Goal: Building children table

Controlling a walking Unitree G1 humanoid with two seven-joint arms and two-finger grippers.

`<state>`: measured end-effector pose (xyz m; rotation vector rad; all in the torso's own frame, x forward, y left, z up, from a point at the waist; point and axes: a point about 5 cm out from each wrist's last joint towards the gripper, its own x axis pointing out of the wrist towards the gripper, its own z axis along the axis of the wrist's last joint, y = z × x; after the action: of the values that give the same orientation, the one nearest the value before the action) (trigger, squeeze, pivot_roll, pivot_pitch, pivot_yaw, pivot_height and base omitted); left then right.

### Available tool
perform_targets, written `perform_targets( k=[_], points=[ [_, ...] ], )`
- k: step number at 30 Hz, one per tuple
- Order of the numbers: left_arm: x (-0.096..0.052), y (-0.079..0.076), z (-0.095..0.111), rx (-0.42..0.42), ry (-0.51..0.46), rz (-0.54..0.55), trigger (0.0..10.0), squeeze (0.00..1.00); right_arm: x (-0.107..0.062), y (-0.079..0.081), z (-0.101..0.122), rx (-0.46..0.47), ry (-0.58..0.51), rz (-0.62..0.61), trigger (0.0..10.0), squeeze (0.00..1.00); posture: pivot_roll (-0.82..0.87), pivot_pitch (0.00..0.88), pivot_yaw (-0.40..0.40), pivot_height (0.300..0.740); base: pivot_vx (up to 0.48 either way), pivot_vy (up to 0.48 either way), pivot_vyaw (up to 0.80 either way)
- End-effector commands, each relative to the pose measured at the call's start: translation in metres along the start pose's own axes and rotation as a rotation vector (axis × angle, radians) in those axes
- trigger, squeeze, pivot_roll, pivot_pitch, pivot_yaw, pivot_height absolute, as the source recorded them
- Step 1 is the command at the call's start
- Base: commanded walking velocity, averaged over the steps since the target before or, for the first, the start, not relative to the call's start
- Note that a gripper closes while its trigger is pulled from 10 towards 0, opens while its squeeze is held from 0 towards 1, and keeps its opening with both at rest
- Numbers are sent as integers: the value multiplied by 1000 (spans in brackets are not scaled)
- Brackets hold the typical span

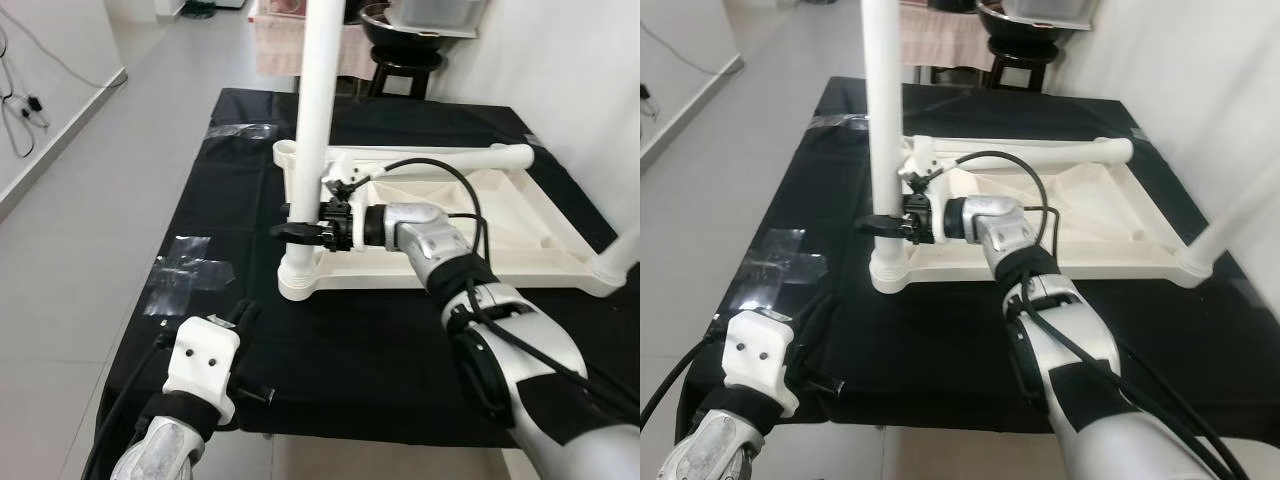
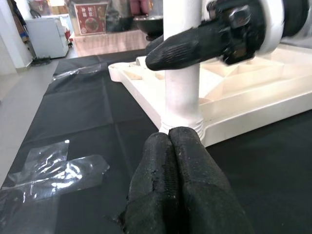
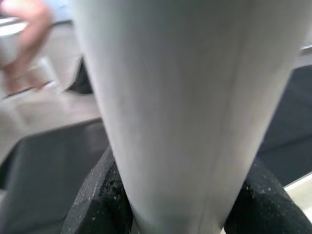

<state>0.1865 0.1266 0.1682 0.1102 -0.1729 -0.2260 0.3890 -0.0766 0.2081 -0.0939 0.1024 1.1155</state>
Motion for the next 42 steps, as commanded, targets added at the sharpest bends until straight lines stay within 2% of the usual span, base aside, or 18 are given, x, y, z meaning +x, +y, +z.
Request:
perform_targets(
  k=[1, 2, 4, 6, 8, 14, 15, 20, 21, 23, 24, 27, 28, 32, 38, 39, 40, 42],
  points=[
    [-1, 0, -4, -8, 9, -9, 10000, 0, -5, -8, -28, 134, 42, -256, 0, 0, 115, 92, -149, 740, 0, 0, 0],
    [0, 0, -5, -3, 11, -13, 10000, 0, -4, -6, -43, 196, 19, -531, 0, 0, 114, 95, -150, 740, 0, 0, 0],
    [0, 0, -5, -3, 11, -13, 10000, 0, -4, -6, -43, 196, 19, -531, 0, 0, 114, 95, -150, 740, 0, 0, 0],
    [3, 3, -7, -7, 12, -24, 10000, 0, -2, 37, -62, 253, 12, -607, 0, 0, 84, 85, -110, 740, 0, 0, 0],
    [7, 6, -10, -19, 12, -31, 10000, 0, 1, 56, -59, 221, -9, -581, 0, 0, 83, 67, -99, 740, 0, 0, 0],
    [13, 9, -14, -47, 11, -35, 10000, 0, 8, 47, -52, 179, -19, -598, 0, 0, 100, 43, -105, 740, 0, 0, 0],
    [15, 10, -15, -55, 10, -35, 10000, 0, 11, 45, -50, 171, 1, -573, 10000, 0, 103, 35, -110, 740, 0, 0, 0],
    [18, 11, -17, -65, 7, -33, 10000, 0, 16, 41, -41, 166, -25, -474, 10000, 0, 103, 28, -111, 740, 0, 0, 0],
    [20, 11, -18, -65, 6, -34, 10000, 0, 19, 42, -31, 169, -58, -358, 10000, 1000, 106, 21, -115, 740, 0, 0, 0],
    [22, 11, -18, -63, 6, -34, 10000, 0, 20, 38, -19, 147, -108, -265, 10000, 1000, 106, 14, -115, 740, 0, 0, 0],
    [26, 10, -20, -60, 6, -37, 10000, 0, 13, 37, 4, 88, -185, -18, 10000, 1000, 109, 3, -115, 740, 0, 0, 0],
    [28, 9, -20, -59, 6, -38, 10000, 0, 8, 39, 10, 64, -198, 54, 10000, 1000, 111, 0, -117, 740, 0, 0, 0],
    [29, 9, -21, -60, 6, -39, 10000, 0, 4, 42, 12, 36, -192, 118, 10000, 0, 112, 0, -116, 740, 0, 0, 0],
    [31, 7, -23, -65, 3, -46, 10000, 0, 6, 35, 9, 35, -120, 319, 10000, 0, 132, 0, -127, 740, 0, 0, 0],
    [32, 5, -23, -67, 2, -49, 10000, 0, 13, 34, 5, 59, -87, 337, 10000, 0, 143, 0, -133, 740, 0, 0, 0],
    [31, 3, -23, -67, 3, -51, 10000, 0, 20, 33, 1, 103, -81, 319, 1843, 0, 160, 0, -141, 740, 0, 0, 0],
    [31, 3, -24, -67, 3, -51, 10000, 0, 22, 33, 0, 122, -84, 315, 1843, 0, 160, 0, -141, 740, 0, 0, 0],
    [31, 3, -24, -66, 4, -52, 10000, 0, 22, 33, -1, 138, -87, 318, 0, 0, 159, 0, -141, 740, 0, 0, 0]
  ],
)
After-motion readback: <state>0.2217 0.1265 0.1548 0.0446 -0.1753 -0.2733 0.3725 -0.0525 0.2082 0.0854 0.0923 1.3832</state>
